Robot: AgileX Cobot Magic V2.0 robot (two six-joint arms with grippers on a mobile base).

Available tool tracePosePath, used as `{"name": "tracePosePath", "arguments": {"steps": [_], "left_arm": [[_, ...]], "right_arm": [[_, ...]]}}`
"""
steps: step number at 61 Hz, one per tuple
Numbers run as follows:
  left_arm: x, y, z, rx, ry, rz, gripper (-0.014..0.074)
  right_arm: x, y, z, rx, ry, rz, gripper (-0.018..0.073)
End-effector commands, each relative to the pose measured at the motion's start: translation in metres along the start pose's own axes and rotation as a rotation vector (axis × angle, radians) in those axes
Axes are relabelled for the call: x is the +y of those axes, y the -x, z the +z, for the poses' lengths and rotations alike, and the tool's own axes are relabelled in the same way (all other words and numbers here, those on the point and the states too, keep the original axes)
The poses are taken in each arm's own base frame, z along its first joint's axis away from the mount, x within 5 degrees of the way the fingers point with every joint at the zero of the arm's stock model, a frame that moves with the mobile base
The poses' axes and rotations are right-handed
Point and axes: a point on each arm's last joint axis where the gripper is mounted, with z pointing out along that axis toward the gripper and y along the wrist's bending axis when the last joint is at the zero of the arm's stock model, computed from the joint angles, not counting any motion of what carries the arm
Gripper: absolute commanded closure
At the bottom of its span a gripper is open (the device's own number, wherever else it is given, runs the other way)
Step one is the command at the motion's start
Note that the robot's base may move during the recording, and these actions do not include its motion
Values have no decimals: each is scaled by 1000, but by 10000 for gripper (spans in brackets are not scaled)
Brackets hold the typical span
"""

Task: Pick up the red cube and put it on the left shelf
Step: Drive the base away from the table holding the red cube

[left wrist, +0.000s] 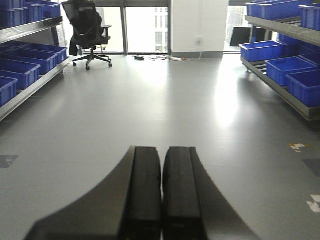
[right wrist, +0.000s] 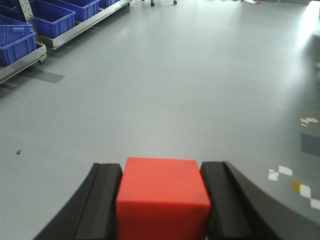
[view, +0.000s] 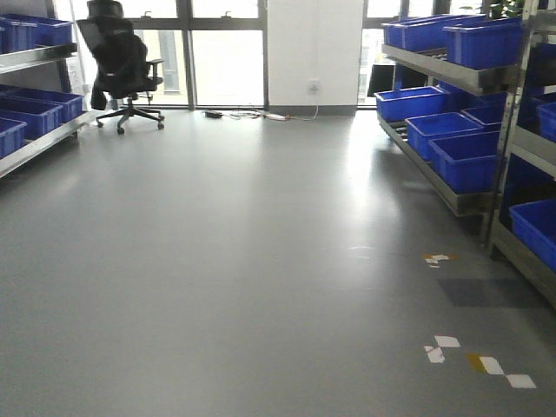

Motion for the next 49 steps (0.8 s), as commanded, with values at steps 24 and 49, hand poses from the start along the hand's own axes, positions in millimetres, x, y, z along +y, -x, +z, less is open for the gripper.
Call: {"name": "tracePosePath", "arguments": {"steps": [24, 49], "left_arm": [[0, 1, 0, -79, -10, -8, 495], [0, 1, 0, -79, -10, -8, 495]], "right_arm": [[0, 14, -1, -89, 0, -14, 292], [0, 14, -1, -89, 0, -14, 292]]}}
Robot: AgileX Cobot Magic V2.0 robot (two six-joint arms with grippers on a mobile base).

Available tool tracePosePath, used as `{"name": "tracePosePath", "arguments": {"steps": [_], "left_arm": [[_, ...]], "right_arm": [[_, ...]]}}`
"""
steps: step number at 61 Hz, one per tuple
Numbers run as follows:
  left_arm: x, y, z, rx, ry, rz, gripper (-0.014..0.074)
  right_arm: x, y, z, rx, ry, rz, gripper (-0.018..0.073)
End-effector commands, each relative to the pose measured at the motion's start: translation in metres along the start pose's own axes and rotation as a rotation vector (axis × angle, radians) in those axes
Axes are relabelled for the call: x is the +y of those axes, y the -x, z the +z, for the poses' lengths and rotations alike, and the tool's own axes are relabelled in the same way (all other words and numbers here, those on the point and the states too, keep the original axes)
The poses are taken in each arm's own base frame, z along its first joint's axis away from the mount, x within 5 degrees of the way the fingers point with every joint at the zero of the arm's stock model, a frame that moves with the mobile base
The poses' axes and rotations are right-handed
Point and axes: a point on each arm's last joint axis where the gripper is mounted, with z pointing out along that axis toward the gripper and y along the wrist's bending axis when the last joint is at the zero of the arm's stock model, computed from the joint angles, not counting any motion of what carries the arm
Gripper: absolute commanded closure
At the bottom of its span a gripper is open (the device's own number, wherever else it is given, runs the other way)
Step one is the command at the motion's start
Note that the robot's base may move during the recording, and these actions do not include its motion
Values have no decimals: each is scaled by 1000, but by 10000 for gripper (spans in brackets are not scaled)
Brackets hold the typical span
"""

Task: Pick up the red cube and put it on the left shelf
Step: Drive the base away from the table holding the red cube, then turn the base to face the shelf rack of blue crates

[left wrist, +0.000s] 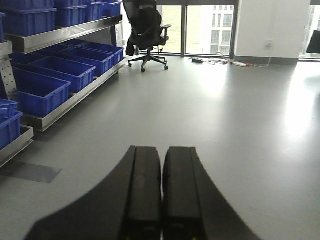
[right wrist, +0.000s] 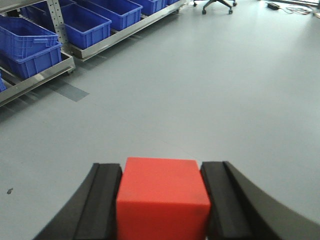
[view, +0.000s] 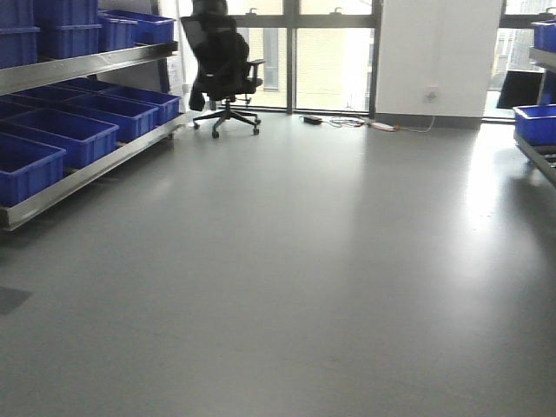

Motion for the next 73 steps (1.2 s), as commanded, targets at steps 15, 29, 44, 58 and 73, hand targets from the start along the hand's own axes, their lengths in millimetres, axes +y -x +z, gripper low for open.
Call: {"name": "tracePosePath", "arguments": {"steps": [15, 29, 44, 58, 73], "left_arm": [[0, 1, 0, -79, -10, -8, 495], [0, 1, 0, -79, -10, -8, 495], [0, 1, 0, -79, -10, -8, 495], [0, 1, 0, -79, -10, -8, 495], [0, 1, 0, -79, -10, -8, 495]], "right_arm": [[0, 14, -1, -89, 0, -14, 292], [0, 14, -1, -89, 0, -14, 292], [0, 14, -1, -89, 0, -14, 292], [0, 14, -1, -89, 0, -14, 292], [0, 14, -1, -89, 0, -14, 292]]}}
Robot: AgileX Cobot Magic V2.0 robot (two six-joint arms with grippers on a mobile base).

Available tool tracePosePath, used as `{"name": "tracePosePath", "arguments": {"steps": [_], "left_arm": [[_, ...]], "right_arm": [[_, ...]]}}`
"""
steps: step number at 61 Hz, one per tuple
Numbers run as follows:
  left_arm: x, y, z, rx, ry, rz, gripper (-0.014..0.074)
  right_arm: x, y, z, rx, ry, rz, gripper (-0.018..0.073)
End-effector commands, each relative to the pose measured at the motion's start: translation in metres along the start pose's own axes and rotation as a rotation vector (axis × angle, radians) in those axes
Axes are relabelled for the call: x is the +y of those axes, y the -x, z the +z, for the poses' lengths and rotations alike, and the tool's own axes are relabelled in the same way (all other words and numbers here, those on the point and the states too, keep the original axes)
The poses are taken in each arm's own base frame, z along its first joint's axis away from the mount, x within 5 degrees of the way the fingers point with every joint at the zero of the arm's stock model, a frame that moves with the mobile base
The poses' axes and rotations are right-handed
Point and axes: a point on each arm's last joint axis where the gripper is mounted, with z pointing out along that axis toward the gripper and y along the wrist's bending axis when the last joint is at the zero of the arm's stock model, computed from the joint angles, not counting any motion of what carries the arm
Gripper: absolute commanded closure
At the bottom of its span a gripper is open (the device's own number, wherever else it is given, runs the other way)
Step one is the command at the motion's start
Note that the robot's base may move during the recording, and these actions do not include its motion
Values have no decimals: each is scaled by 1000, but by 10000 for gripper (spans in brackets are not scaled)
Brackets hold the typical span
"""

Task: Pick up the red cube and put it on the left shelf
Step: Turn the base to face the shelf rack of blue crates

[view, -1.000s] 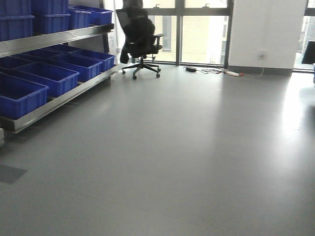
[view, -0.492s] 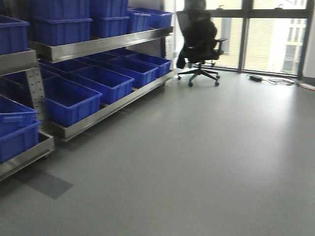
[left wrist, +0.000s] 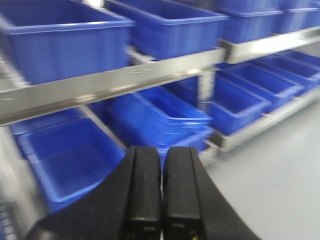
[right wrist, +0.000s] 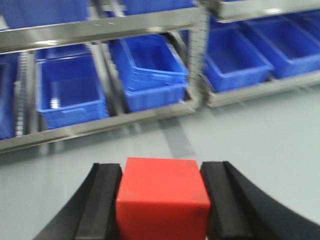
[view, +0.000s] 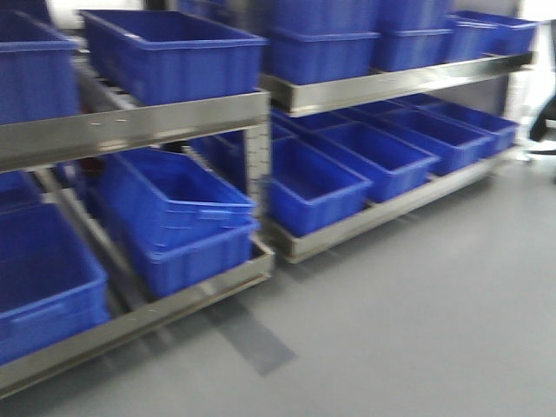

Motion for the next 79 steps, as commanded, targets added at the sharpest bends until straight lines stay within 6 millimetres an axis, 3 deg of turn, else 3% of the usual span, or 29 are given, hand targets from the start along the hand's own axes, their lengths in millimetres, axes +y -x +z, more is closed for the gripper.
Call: {"name": "tracePosePath", "arguments": {"steps": [1, 79], "left_arm": [[0, 1, 0, -79, -10, -8, 495], [0, 1, 0, -79, -10, -8, 495]], "right_arm": [[1, 14, -1, -89, 1, -13, 292], [1, 14, -1, -88, 1, -13, 292]]}}
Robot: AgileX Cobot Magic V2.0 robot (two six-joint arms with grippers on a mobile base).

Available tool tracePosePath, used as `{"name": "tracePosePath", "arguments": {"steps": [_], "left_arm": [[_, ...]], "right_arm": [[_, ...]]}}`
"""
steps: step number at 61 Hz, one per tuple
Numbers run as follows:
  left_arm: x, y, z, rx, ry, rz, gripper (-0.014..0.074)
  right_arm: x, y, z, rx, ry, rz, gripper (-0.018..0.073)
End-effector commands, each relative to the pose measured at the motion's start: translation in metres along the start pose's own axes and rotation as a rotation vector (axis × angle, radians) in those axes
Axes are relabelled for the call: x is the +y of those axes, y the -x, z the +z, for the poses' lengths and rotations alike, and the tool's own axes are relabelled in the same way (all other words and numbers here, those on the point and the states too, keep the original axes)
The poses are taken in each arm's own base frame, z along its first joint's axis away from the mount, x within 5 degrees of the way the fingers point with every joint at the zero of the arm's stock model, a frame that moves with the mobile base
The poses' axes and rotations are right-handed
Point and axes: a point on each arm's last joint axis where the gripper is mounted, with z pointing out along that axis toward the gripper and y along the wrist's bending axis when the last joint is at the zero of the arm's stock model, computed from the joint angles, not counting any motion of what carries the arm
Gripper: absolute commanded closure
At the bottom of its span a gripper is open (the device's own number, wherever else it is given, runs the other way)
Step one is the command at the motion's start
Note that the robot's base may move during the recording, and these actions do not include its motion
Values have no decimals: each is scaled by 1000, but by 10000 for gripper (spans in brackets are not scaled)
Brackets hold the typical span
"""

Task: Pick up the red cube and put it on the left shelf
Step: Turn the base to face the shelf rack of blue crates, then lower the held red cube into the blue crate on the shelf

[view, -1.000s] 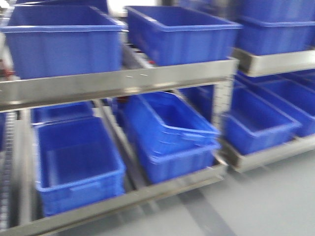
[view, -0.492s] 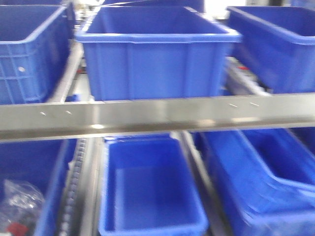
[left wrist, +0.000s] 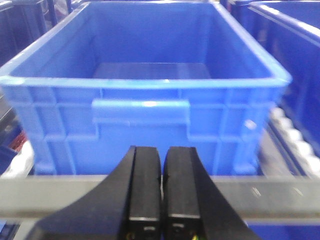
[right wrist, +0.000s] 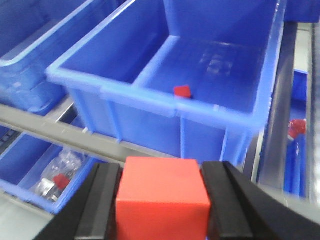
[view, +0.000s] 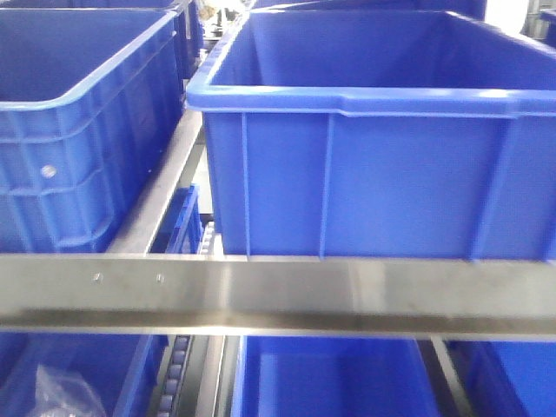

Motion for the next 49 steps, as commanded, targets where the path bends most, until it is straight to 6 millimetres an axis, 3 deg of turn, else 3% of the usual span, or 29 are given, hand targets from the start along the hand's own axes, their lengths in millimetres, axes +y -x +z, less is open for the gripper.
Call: {"name": "tracePosePath", "arguments": {"steps": [1, 49], "left_arm": [[0, 1, 0, -79, -10, -8, 495], [0, 1, 0, -79, -10, -8, 495]], "right_arm": [[1, 14, -1, -88, 1, -13, 292], [1, 14, -1, -88, 1, -13, 292]]}}
